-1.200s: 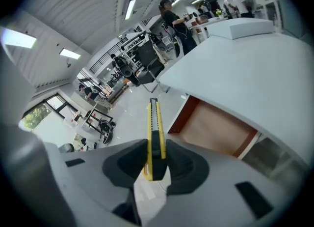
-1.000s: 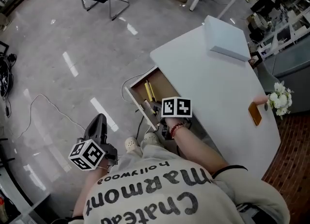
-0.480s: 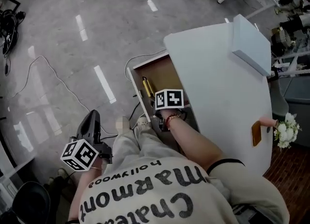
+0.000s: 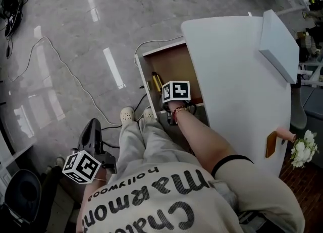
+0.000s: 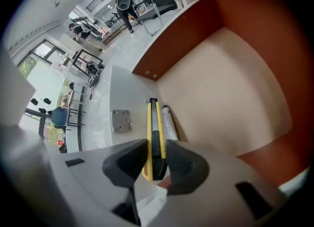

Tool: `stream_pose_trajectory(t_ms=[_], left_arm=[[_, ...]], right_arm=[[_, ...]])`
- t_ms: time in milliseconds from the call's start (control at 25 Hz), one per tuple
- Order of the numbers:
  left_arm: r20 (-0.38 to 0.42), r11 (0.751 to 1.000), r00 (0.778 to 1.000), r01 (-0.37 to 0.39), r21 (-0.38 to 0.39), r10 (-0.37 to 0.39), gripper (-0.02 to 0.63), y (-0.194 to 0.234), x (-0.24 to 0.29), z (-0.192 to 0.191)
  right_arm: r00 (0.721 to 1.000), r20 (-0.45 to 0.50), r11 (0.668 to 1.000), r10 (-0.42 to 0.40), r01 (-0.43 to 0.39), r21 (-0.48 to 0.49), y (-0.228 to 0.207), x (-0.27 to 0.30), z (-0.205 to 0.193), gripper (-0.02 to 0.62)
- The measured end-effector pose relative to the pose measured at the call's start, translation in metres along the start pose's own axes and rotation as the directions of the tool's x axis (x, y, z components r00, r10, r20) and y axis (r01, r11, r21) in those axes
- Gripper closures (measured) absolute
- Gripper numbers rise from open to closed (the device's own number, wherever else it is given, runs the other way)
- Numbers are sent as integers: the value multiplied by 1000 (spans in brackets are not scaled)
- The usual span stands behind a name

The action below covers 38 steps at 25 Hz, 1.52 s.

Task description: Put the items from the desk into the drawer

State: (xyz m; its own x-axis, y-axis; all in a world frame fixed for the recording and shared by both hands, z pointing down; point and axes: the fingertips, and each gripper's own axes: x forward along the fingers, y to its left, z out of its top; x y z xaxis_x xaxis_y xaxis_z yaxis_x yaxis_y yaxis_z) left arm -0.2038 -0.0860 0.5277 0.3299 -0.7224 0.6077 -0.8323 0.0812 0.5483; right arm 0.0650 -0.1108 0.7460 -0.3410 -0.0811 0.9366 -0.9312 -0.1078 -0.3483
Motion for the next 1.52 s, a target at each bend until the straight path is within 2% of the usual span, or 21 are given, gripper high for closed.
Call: stream_pose_trajectory(t_ms=[200, 480, 720, 920, 1280, 1520], left_arm=[[20, 999, 999, -37, -11, 38, 604, 8, -5, -1], [27, 996, 996, -86, -27, 86, 604, 11, -3, 2], [35, 992, 992, -120, -23, 121, 604, 20, -2, -3], [25, 985, 985, -168, -49, 169, 604, 30, -2, -17], [4, 980, 982, -190, -52, 191, 604, 21, -8, -33], [-26, 977, 979, -201, -64, 200, 604, 26, -16, -43]], right_arm=[[998, -38, 999, -42, 42, 2, -19, 16, -2, 474], [995, -81, 998, -56, 54, -30, -23, 37, 5, 474], [993, -109, 999, -50, 48, -20, -29, 60, 5, 474], [986, -130, 994, -106, 106, -5, -42, 73, 3, 472], [974, -174, 989, -144, 149, 20, -51, 80, -2, 459], [967, -187, 985, -170, 171, -11, -50, 82, -6, 457]])
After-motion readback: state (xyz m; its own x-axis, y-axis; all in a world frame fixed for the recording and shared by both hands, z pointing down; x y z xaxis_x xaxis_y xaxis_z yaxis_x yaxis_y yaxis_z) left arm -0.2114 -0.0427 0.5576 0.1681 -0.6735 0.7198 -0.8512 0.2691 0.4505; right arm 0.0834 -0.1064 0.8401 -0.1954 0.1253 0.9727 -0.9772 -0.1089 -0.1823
